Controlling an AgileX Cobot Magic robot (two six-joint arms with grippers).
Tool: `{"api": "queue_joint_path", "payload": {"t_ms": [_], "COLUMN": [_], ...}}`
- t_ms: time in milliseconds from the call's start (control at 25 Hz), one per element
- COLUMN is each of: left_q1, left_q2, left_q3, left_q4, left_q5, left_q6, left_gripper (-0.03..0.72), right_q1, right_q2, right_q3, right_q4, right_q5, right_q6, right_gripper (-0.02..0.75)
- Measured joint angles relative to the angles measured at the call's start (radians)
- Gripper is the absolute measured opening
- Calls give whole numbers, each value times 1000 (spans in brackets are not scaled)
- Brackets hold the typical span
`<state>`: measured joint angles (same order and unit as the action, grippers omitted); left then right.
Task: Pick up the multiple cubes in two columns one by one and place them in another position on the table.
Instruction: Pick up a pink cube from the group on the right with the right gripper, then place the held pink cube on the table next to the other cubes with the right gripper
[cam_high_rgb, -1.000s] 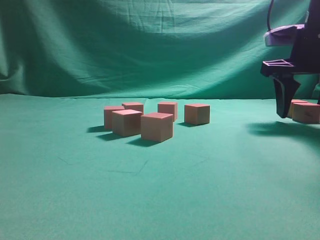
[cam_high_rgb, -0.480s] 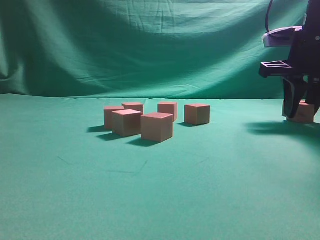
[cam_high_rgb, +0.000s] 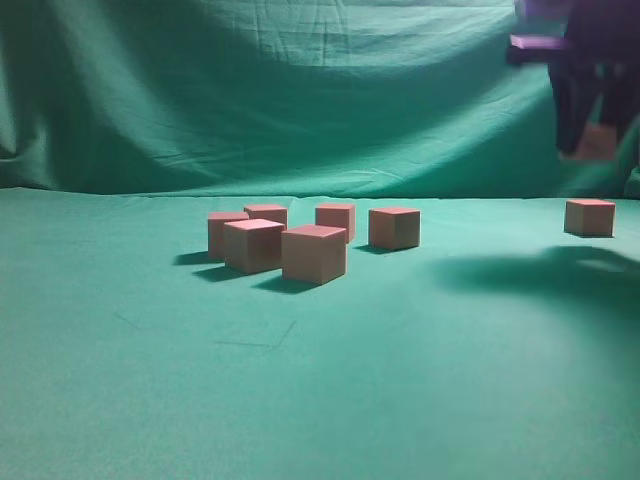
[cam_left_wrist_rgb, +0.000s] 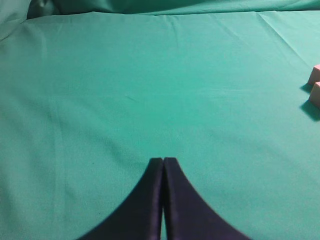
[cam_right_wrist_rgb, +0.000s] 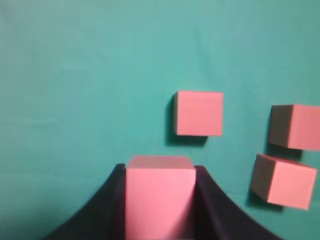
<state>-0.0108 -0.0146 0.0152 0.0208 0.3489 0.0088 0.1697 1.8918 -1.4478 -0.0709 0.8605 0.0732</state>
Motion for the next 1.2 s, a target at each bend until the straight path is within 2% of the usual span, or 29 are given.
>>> {"api": "queue_joint_path", "payload": {"t_ms": [240, 280, 360, 640, 840, 920, 1000, 1200], "left_q1": [0, 0, 0, 0, 0, 0, 0, 0], "left_q2": [0, 0, 0, 0, 0, 0, 0, 0], "left_q3": [0, 0, 0, 0, 0, 0, 0, 0], "left_q4": [0, 0, 0, 0, 0, 0, 0, 0], "left_q5": [0, 0, 0, 0, 0, 0, 0, 0], "left_q6": [0, 0, 0, 0, 0, 0, 0, 0], "left_gripper": [0, 0, 0, 0, 0, 0, 0, 0], "right_q1": [88, 136, 202, 494, 661, 677, 693, 693], "right_q2": [-152, -200, -244, -338, -338, -338, -338, -327], "right_q3": [-13, -11, 14, 191, 260, 264, 285, 306], "right_q4": [13, 15, 15, 21, 20, 12, -46, -207], "right_q5": [142, 209, 233, 232, 102, 78, 15, -5], "right_q6": [0, 0, 4, 133, 258, 302, 419, 613], "right_gripper": [251, 251, 251, 251, 251, 251, 251, 251]}}
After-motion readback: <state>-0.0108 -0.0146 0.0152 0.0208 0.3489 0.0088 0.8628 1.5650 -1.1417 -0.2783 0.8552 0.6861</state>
